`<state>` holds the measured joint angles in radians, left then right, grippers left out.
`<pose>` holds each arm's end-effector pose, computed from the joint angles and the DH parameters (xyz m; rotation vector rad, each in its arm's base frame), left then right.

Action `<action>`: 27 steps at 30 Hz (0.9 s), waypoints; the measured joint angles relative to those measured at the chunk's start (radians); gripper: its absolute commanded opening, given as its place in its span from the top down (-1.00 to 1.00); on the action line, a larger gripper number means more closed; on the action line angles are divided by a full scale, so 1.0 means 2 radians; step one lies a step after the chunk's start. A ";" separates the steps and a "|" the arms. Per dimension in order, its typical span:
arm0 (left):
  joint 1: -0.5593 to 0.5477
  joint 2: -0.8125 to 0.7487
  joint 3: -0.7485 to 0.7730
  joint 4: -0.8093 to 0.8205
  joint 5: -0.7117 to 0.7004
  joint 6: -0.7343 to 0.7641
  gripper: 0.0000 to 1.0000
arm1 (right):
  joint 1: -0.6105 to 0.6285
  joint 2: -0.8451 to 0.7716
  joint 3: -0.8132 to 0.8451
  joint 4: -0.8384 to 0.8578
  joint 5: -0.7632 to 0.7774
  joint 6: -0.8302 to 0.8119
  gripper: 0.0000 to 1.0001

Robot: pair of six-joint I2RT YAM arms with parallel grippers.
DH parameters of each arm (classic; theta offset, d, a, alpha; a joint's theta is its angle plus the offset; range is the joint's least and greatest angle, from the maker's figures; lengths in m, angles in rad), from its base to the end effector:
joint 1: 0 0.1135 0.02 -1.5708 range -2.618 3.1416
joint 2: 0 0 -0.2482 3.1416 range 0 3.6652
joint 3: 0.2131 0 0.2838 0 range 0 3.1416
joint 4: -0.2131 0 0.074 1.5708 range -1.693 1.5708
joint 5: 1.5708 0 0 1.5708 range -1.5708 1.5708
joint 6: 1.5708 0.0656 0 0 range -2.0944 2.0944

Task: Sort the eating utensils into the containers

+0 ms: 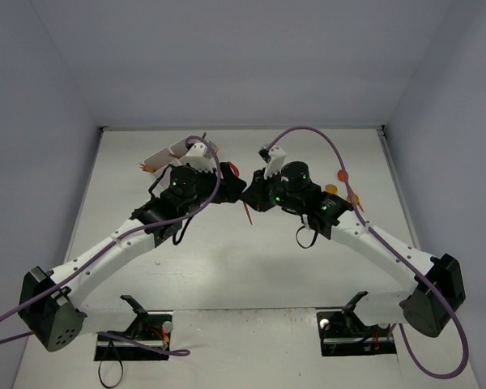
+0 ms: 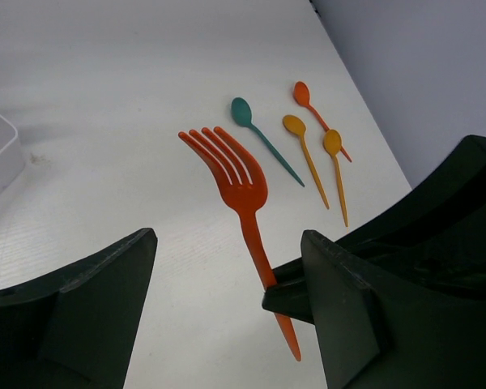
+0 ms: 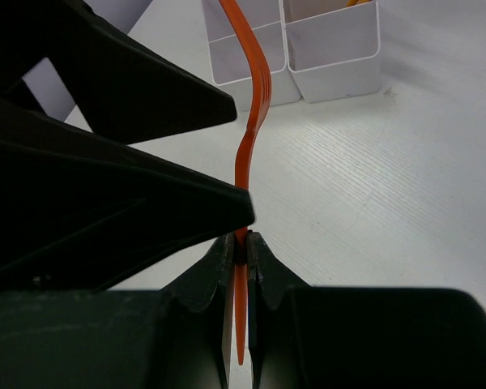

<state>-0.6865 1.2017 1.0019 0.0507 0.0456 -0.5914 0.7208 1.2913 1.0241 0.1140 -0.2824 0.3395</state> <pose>0.2705 -0.2256 0.3280 0.1223 1.8179 -0.9687 0.2661 0.2581 0.3158 -0.5615 1.7412 1.0101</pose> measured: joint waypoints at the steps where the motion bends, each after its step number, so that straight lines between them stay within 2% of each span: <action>1: 0.000 0.006 0.000 0.000 0.002 -0.001 -0.30 | 0.000 -0.001 0.000 0.000 0.000 0.000 0.91; 3: 0.000 0.018 0.001 0.000 0.003 -0.004 -0.17 | 0.000 -0.003 0.000 -0.001 -0.002 0.000 0.90; 9: 0.000 0.030 0.007 0.003 0.012 -0.011 0.45 | 0.000 -0.005 -0.001 0.000 -0.002 0.002 0.82; 11: 0.000 0.030 0.010 0.005 0.016 -0.012 0.59 | 0.000 -0.005 -0.001 0.001 -0.002 0.002 0.78; 13: 0.000 0.030 0.011 0.007 0.018 -0.014 0.82 | 0.000 -0.005 -0.001 0.001 -0.002 0.002 0.74; 15: 0.000 0.031 0.011 0.008 0.019 -0.016 0.96 | 0.000 -0.005 -0.002 0.002 -0.002 0.002 0.65; 23: 0.001 0.040 0.012 0.015 0.020 -0.013 1.00 | 0.000 -0.005 -0.006 0.002 -0.001 0.001 -0.31; 27: 0.007 0.049 0.013 0.015 0.014 0.013 1.00 | -0.002 -0.006 -0.010 0.002 0.004 0.000 -0.46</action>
<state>-0.6718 1.2998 1.0270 0.0811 0.0743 -0.5660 0.7167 1.2790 1.0049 0.1175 -0.2735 0.3393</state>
